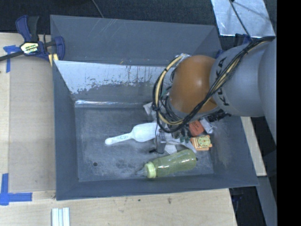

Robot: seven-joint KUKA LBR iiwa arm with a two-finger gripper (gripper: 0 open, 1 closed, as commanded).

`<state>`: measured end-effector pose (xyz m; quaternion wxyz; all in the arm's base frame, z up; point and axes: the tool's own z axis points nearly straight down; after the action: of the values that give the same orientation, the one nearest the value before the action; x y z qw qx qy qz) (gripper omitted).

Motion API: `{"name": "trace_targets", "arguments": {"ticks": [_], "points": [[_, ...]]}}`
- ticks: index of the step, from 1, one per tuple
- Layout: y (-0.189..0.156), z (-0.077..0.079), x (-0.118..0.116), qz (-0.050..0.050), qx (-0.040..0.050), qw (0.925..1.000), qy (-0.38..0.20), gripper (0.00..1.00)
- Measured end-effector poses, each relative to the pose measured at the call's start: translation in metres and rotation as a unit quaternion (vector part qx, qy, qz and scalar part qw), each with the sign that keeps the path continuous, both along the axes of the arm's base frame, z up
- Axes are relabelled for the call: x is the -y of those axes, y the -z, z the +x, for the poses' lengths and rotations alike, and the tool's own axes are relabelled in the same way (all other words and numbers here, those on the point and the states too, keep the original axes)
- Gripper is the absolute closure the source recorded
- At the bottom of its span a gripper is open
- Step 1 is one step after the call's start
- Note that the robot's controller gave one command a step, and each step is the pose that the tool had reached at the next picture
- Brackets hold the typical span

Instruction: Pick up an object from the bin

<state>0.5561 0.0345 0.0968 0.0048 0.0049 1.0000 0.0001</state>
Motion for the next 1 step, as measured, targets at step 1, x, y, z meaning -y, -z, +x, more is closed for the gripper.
{"name": "trace_targets", "arguments": {"ticks": [1], "points": [[0.0266,-0.0036,0.0019,0.000,-0.0039,0.9991,-0.042,1.00]]}}
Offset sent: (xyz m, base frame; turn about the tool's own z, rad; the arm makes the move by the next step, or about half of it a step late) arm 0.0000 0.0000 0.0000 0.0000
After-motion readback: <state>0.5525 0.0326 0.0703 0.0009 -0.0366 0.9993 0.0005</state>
